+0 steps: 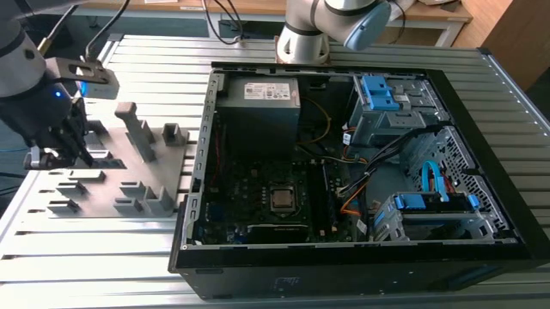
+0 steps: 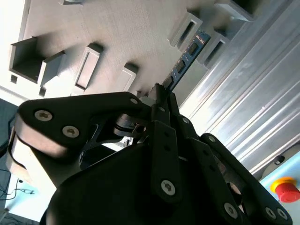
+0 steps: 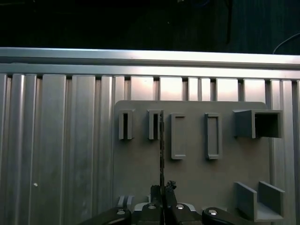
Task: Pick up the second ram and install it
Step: 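Pick up the second ram and move it above second insertion slot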
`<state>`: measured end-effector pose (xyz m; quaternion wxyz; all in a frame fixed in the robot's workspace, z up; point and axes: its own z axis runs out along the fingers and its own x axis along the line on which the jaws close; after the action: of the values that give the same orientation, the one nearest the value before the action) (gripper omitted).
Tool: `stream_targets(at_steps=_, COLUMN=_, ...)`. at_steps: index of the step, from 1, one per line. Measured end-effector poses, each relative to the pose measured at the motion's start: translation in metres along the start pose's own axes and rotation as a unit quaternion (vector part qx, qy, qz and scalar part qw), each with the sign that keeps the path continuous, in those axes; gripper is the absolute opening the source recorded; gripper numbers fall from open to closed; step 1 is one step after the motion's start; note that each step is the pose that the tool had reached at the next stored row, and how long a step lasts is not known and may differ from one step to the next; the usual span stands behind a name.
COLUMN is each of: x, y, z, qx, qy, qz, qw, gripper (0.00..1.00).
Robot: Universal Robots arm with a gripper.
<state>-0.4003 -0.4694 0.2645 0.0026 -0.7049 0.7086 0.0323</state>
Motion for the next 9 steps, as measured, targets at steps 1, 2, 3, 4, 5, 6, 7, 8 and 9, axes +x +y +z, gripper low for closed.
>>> stream_targets(at_steps=1, x=-0.0001, y=0.0001, z=-0.0028, qx=-0.0001, qy=0.0001, qz=0.000, qw=1.0000, gripper=0.14)
stream_targets(at_steps=2, x=-0.0003, y=0.0002, z=-0.0054, qx=-0.0001, qy=0.0000, qz=0.000, qw=1.0000, gripper=0.14)
stream_targets(at_steps=3, x=-0.0004, y=0.0003, z=-0.0081, qx=-0.0001, qy=0.0000, qz=0.000, qw=1.0000, gripper=0.14)
stream_targets(at_steps=4, x=-0.0006, y=0.0005, z=-0.0109, qx=0.0000, qy=0.0000, qz=0.000, qw=1.0000, gripper=0.14)
stream_targets(at_steps=5, x=-0.0007, y=0.0005, z=-0.0133, qx=0.0000, qy=0.0000, qz=0.000, qw=1.0000, gripper=0.14)
stream_targets(at_steps=6, x=-0.0008, y=0.0006, z=-0.0157, qx=0.0000, qy=0.0000, qz=0.000, qw=1.0000, gripper=0.14)
stream_targets(at_steps=7, x=-0.0009, y=0.0007, z=-0.0182, qx=-0.0001, qy=0.0000, qz=0.000, qw=1.0000, gripper=0.14)
stream_targets(at_steps=8, x=-0.0011, y=0.0009, z=-0.0207, qx=0.0000, qy=0.0000, qz=0.000, qw=1.0000, gripper=0.14)
stream_targets(at_steps=9, x=-0.0012, y=0.0010, z=-0.0231, qx=0.0000, qy=0.0000, qz=0.000, qw=1.0000, gripper=0.14)
